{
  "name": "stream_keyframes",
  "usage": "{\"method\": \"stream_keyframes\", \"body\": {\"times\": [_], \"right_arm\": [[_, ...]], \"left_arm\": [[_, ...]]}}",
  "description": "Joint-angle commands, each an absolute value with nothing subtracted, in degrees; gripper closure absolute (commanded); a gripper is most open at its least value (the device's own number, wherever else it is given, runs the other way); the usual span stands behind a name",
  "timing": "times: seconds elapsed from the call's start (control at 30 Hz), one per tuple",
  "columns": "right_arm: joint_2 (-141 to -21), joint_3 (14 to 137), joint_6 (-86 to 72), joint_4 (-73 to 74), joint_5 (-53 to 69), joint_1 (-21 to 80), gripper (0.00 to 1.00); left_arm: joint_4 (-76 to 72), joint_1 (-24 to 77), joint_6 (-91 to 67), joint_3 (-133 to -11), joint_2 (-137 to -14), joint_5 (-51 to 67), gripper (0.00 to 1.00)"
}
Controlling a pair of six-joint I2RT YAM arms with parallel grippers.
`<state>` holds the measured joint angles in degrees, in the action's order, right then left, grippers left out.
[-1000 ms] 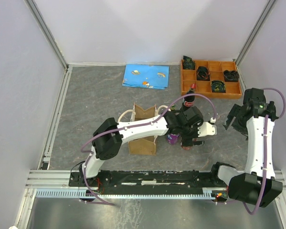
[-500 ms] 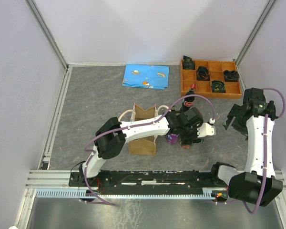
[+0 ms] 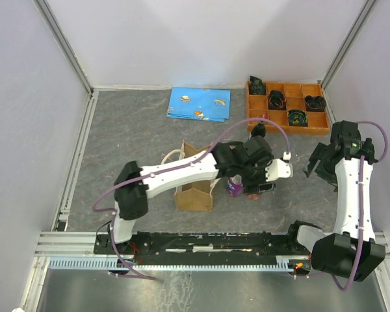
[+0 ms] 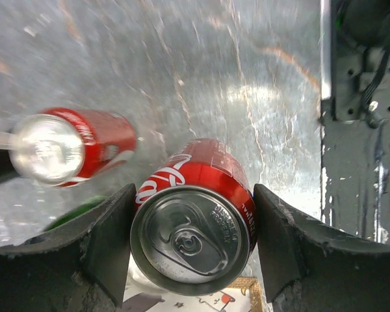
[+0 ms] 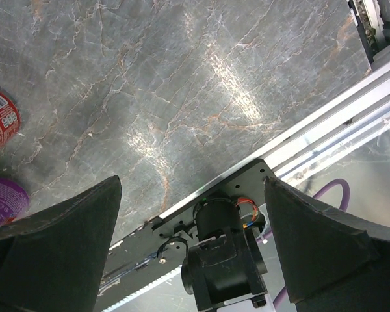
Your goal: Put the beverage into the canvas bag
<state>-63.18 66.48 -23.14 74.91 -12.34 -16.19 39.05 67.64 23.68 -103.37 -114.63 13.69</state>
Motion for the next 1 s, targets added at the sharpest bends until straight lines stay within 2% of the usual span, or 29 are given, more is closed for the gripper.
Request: {"method": "stream_keyframes", "body": {"times": [0.0,0.3,0.43,0.7,0.8,0.97], "right_arm": [[-62.17,65.71,-24.24,73.11,-13.07,-16.35,0.01],[-62.33,63.9,-24.0,71.98,-12.76,-16.38,0.01],[-62.78,64.05,-23.82,71.56,-12.57,-16.35,0.01],[-63.92,64.68,-23.74,70.8,-12.07,-16.42,0.01],[-63.99,64.32,-23.88,70.4,-11.7,-16.35,0.01],[-64.16,63.19,-23.99,69.75,-11.1,-16.4,0.01]], "left_arm": [[29.18,67.11,22.19,-108.54,-100.61,15.03,0.97],[18.11,60.98,17.61,-108.11,-89.04,11.66,0.97],[25.17,54.56,16.69,-112.36,-87.59,10.8,0.97],[44.33,40.7,14.43,-111.19,-85.72,11.79,0.97],[49.59,39.38,14.81,-106.59,-83.93,11.95,0.97],[48.14,40.46,15.64,-93.05,-78.0,11.78,0.97]]}}
